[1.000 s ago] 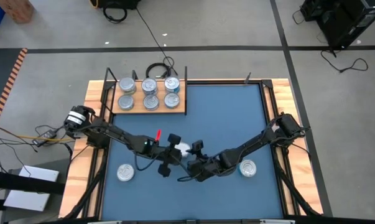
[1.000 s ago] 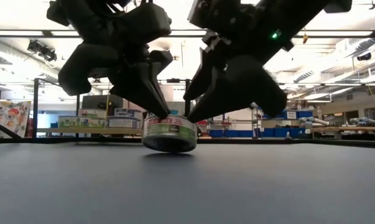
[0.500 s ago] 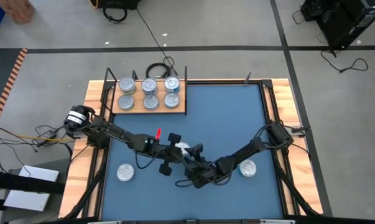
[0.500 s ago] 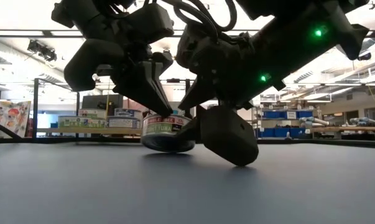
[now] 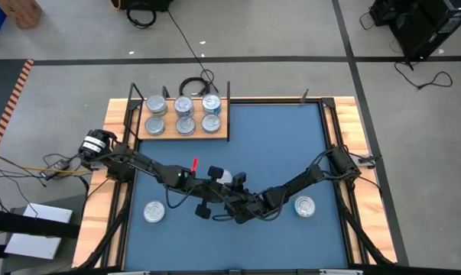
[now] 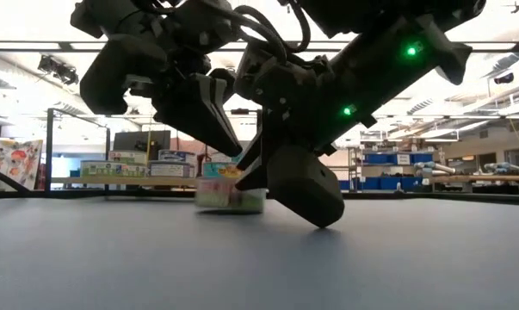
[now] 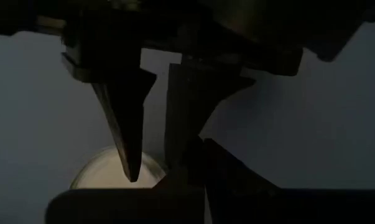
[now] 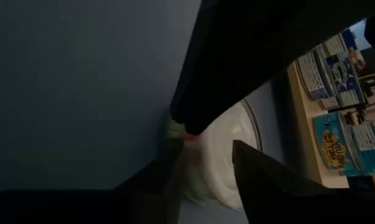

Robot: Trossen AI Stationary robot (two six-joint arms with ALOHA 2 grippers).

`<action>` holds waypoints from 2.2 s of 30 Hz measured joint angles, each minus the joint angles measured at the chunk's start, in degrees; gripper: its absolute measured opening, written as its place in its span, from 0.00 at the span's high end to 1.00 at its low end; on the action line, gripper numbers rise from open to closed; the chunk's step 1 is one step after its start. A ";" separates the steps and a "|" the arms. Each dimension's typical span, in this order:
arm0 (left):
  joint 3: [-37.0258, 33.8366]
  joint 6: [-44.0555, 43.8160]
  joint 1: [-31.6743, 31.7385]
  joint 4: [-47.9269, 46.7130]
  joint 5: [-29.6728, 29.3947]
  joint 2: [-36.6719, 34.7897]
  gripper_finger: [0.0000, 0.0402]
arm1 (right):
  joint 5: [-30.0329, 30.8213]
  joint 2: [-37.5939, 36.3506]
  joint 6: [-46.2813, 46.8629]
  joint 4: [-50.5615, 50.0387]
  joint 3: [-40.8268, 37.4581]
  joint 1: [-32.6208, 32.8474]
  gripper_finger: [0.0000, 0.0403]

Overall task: Stack canned seafood by type on shelf
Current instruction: Stack the green tuna can on top of the green tuna can on the shelf

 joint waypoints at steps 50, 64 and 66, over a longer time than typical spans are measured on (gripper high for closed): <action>-0.17 1.36 1.39 -5.02 -5.62 2.53 1.00 | -2.85 -6.20 7.46 -14.16 0.00 2.60 0.63; -0.13 -2.99 2.61 -3.80 -2.99 -1.32 1.00 | 0.45 -2.25 1.10 -8.02 -0.06 -0.13 0.29; -0.11 -3.14 3.05 -3.72 -2.63 -1.85 1.00 | 0.63 -2.05 0.02 -5.30 -0.01 -0.41 0.26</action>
